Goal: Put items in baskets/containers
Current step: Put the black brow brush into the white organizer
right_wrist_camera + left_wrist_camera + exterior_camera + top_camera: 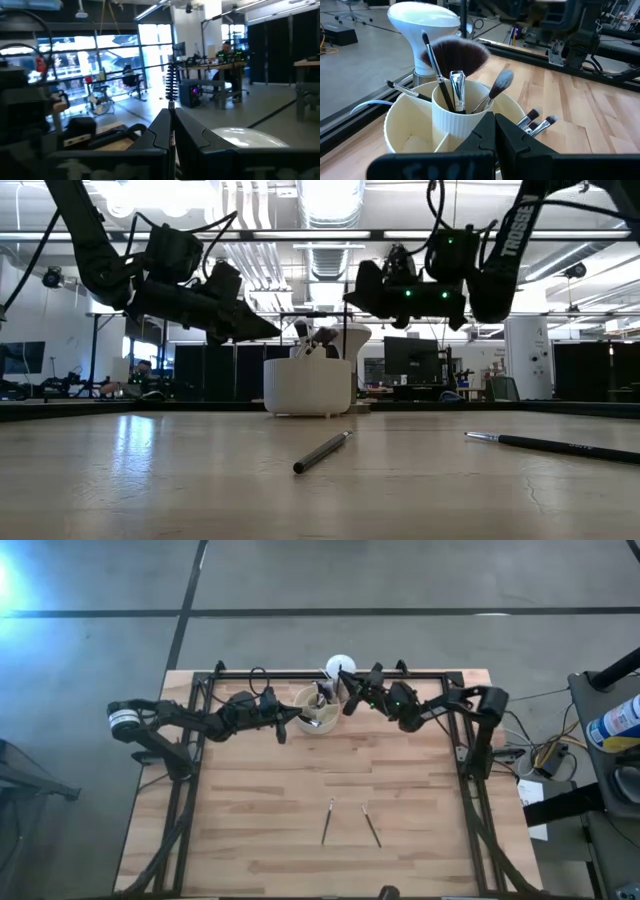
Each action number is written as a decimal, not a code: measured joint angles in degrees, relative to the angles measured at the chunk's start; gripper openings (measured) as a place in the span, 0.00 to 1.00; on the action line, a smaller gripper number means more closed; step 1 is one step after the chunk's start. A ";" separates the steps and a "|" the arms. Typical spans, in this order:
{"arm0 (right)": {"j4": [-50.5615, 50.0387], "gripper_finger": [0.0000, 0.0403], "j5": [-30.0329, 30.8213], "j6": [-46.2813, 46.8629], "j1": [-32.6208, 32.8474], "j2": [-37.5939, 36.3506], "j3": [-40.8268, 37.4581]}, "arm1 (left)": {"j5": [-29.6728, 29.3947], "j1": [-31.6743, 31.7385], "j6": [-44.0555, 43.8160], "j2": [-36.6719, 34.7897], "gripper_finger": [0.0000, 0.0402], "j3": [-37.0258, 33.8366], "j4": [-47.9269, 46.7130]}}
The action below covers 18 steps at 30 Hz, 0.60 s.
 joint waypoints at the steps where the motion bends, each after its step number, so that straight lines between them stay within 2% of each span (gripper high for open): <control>1: 1.06 0.02 0.19 0.18 -0.02 0.72 0.02 | -0.01 0.01 0.00 0.00 0.00 0.00 0.01; 11: 2.49 0.03 0.12 2.98 0.00 5.67 0.02 | 0.00 0.01 -0.04 0.00 0.00 0.00 -0.07; 18: -1.81 0.09 0.02 3.37 0.02 5.36 0.02 | 0.00 -0.23 -0.09 0.00 0.00 0.00 -0.50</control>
